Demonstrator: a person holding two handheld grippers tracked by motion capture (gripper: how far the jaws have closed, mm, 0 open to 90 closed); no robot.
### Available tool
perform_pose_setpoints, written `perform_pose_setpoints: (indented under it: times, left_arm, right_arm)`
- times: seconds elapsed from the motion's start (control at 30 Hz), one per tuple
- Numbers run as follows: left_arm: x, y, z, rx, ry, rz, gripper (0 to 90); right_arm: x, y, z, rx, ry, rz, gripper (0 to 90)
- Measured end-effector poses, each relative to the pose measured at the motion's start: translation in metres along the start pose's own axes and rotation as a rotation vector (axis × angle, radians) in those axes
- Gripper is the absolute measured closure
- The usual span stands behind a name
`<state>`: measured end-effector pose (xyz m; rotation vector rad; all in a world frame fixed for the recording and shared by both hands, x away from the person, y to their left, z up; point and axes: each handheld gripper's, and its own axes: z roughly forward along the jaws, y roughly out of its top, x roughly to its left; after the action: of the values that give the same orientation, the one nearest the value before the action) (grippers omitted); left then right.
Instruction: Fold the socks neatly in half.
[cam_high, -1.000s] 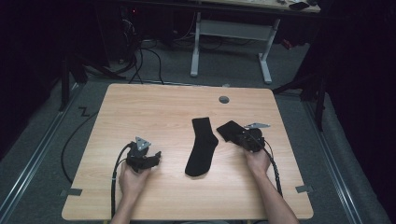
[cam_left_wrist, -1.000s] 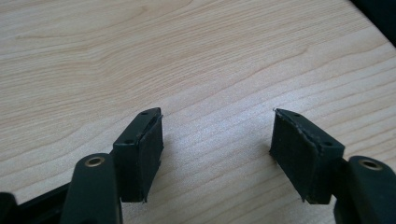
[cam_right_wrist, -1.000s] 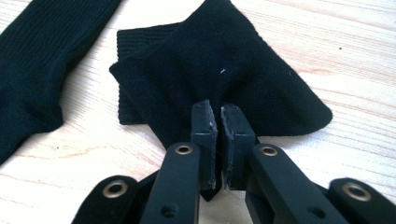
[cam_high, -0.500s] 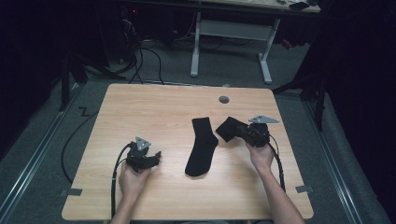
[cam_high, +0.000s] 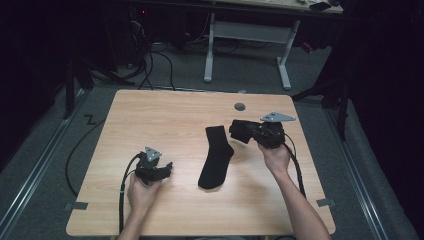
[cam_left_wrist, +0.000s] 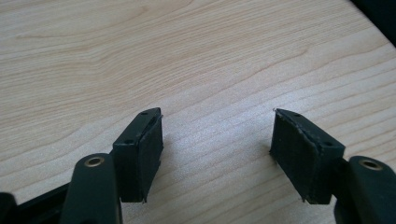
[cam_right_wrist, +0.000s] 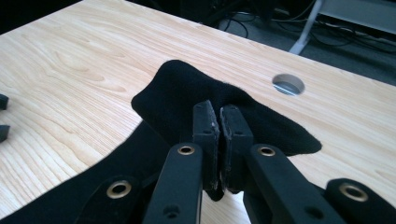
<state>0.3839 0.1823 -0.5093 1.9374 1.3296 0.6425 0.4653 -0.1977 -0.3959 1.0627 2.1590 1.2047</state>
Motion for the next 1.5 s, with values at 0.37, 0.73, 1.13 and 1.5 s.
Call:
perform_pose_setpoints:
  times: [0.37, 0.73, 1.13, 1.5]
  left_arm:
    - [0.0, 0.0, 0.0, 0.0, -0.001, -0.001, 34.3]
    - [0.0, 0.0, 0.0, 0.0, -0.001, -0.001, 34.3]
    - [0.0, 0.0, 0.0, 0.0, -0.001, -0.001, 34.3]
    - [0.0, 0.0, 0.0, 0.001, 0.001, -0.001, 34.3]
  right_arm:
    - [0.008, 0.022, 0.021, 0.014, 0.042, -0.006, 86.5]
    - [0.008, 0.041, 0.048, 0.021, 0.059, 0.034, 86.5]
    - [0.021, 0.042, 0.072, 0.036, 0.108, 0.007, 86.5]
    - [0.045, 0.014, 0.05, 0.08, 0.204, -0.009, 86.2]
